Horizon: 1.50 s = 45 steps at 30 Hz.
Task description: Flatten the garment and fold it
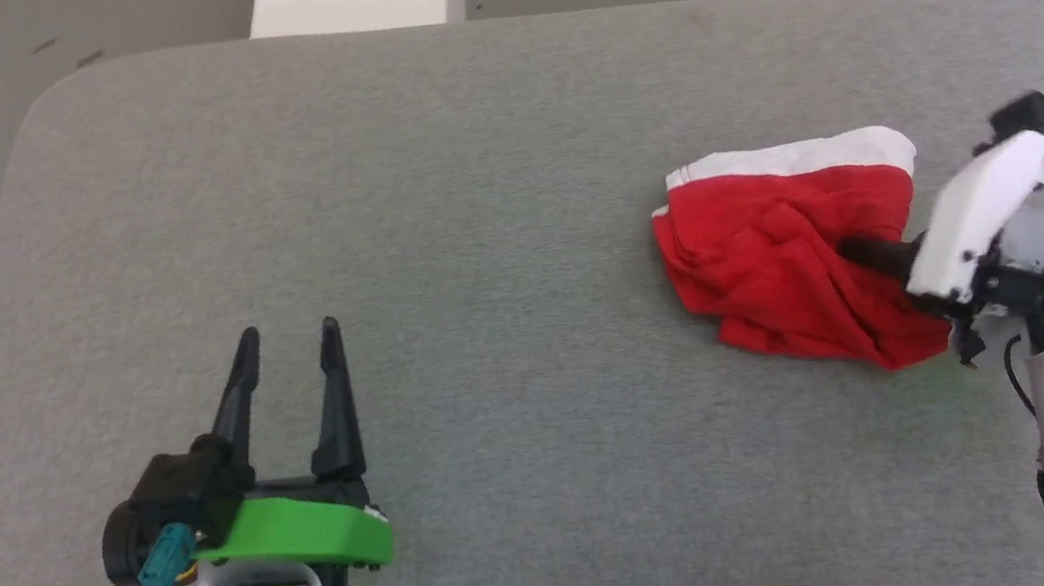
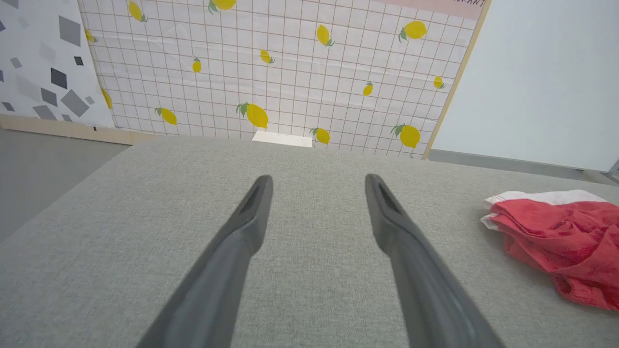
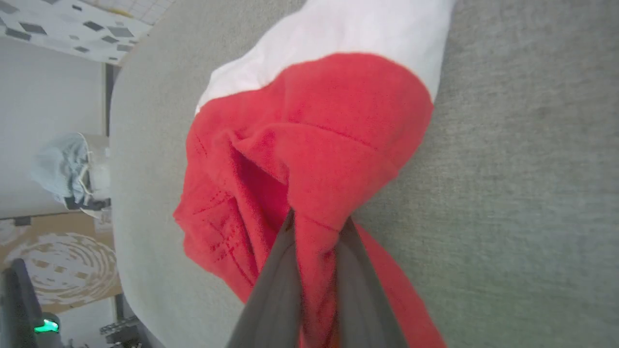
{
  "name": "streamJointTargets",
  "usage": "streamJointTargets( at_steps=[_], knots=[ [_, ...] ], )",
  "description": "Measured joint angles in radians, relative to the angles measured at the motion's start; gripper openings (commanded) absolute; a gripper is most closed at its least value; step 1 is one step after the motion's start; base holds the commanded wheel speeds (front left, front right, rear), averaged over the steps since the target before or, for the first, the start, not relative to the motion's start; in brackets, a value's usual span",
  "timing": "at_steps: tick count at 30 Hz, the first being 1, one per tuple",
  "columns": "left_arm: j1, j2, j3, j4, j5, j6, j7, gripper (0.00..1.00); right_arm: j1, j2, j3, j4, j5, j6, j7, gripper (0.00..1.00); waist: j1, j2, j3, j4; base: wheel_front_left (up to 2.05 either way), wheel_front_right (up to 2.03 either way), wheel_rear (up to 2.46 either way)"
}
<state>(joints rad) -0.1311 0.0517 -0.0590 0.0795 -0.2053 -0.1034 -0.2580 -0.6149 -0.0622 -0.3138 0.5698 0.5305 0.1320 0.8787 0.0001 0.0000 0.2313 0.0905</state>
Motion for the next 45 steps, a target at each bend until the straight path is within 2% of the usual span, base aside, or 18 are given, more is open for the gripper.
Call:
streamJointTargets(
  at_steps=[2,5,10,13,20,25,32,38,39,40,41,45],
  knots=[
    [0.003,0.000,0.011,-0.005,0.006,0.000,0.000,1.00,0.029,-0.041,0.119,-0.065,-0.093,0.000,-0.014,0.00,0.0000,0.0000,-0.003,-0.025,0.00,0.00,0.00],
    [0.008,0.001,0.018,-0.009,0.022,-0.001,0.000,1.00,0.063,-0.120,0.234,-0.122,-0.176,0.000,-0.028,0.00,0.0000,0.0000,-0.006,-0.069,0.00,0.00,0.00],
    [0.006,0.003,0.009,-0.017,0.042,-0.010,0.000,1.00,0.076,-0.231,0.371,-0.171,-0.266,0.000,-0.068,0.00,0.0000,0.0000,-0.008,-0.159,0.00,0.00,0.00],
    [-0.002,0.005,-0.003,-0.021,0.048,-0.012,0.000,1.00,0.075,-0.281,0.412,-0.171,-0.310,0.000,-0.114,0.00,0.0000,0.0000,-0.004,-0.215,0.00,0.00,0.00],
    [-0.049,0.049,-0.018,-0.035,0.061,-0.019,0.000,1.00,0.016,-0.338,0.424,-0.082,-0.409,0.000,-0.267,0.00,0.0000,0.0000,0.028,-0.340,0.00,0.00,0.00],
    [-0.081,0.091,-0.021,-0.059,0.065,-0.019,0.002,1.00,-0.065,-0.360,0.398,0.002,-0.496,0.000,-0.393,0.00,0.0000,0.0000,0.090,-0.392,0.00,0.00,0.00],
    [-0.107,0.129,-0.026,-0.099,0.068,-0.020,0.024,1.00,-0.147,-0.363,0.280,0.108,-0.640,0.000,-0.512,0.00,0.0000,0.0000,0.195,-0.421,0.00,0.00,0.00],
    [-0.107,0.143,-0.025,-0.116,0.069,-0.019,0.037,1.00,-0.177,-0.335,0.185,0.162,-0.737,0.000,-0.588,0.00,0.0001,0.0000,0.247,-0.421,0.00,0.00,0.00],
    [-0.106,0.143,-0.026,-0.114,0.069,-0.019,0.037,1.00,-0.178,-0.332,0.171,0.169,-0.759,0.000,-0.599,0.34,0.0002,0.0000,0.248,-0.418,0.00,0.00,0.00],
    [-0.105,0.143,-0.026,-0.113,0.069,-0.019,0.036,1.00,-0.178,-0.331,0.157,0.173,-0.780,0.001,-0.609,0.91,0.0001,0.0000,0.245,-0.417,0.00,0.00,0.00],
    [-0.105,0.142,-0.027,-0.111,0.068,-0.019,0.036,1.00,-0.179,-0.330,0.146,0.174,-0.795,0.001,-0.618,1.00,0.0001,0.0000,0.242,-0.416,0.00,0.00,0.00],
    [-0.103,0.127,-0.039,-0.087,0.061,-0.018,0.026,1.00,-0.178,-0.332,0.100,0.161,-0.842,0.001,-0.698,1.00,0.0001,0.0000,0.211,-0.409,0.00,0.00,0.00]
  ],
)
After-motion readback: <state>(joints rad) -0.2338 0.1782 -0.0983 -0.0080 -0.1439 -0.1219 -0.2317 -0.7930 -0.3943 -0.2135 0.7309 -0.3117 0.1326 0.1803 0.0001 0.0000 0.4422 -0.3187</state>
